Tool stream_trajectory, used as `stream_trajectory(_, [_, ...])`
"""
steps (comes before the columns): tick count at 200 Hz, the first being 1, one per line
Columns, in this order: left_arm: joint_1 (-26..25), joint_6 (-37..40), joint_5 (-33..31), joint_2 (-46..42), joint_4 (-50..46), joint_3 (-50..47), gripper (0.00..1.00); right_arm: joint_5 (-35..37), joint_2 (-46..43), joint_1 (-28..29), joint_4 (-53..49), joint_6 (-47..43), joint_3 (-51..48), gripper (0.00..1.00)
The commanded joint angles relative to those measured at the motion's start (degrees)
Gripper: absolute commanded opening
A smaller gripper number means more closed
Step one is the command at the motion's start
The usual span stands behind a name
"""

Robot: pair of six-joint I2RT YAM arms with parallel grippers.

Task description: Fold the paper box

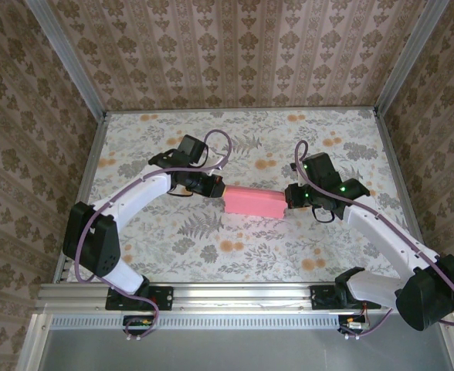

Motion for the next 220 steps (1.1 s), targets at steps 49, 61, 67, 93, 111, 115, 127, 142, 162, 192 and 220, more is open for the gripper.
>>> stream_trajectory(49, [-0.8, 0.9, -1.9, 0.7, -4.0, -1.5, 0.00, 2.6, -0.7, 0.4, -4.0, -1.6, -0.3, 0.01])
stream_trajectory(61, [-0.8, 0.9, -1.9, 0.7, -4.1, -1.4, 0.00, 2.9, -0.8, 0.4, -4.2, -1.8, -0.2, 0.01])
stream_trajectory(67, [-0.8, 0.9, -2.0, 0.7, -4.1, -1.4, 0.00, 2.9, -0.8, 0.4, -4.3, -1.8, -0.2, 0.01])
stream_trajectory(93, [-0.8, 0.9, -2.1, 0.8, -4.0, -1.3, 0.00, 3.6, -0.9, 0.5, -4.6, -2.2, -0.1, 0.01])
stream_trajectory(111, [-0.8, 0.9, -2.2, 0.8, -4.0, -1.3, 0.00, 4.2, -1.0, 0.5, -5.0, -2.5, 0.2, 0.01])
stream_trajectory(115, [-0.8, 0.9, -2.2, 0.8, -4.0, -1.3, 0.00, 4.2, -1.0, 0.4, -5.0, -2.6, 0.2, 0.01])
stream_trajectory(127, [-0.9, 0.9, -2.3, 0.8, -4.0, -1.3, 0.00, 4.2, -1.1, 0.4, -5.0, -2.7, 0.3, 0.00])
stream_trajectory(142, [-0.9, 0.8, -2.3, 0.8, -4.0, -1.3, 0.00, 4.3, -1.2, 0.4, -5.0, -2.6, 0.2, 0.01])
stream_trajectory(162, [-0.9, 0.8, -2.4, 0.8, -4.0, -1.3, 0.00, 4.0, -1.3, 0.4, -4.7, -2.5, 0.1, 0.00])
stream_trajectory(192, [-1.0, 0.9, -2.5, 0.7, -4.2, -1.3, 0.00, 4.3, -1.5, 0.4, -5.0, -2.8, 0.4, 0.01])
stream_trajectory(220, [-1.1, 0.8, -2.5, 0.6, -4.1, -1.3, 0.00, 4.6, -1.5, 0.4, -5.2, -3.1, 0.9, 0.01])
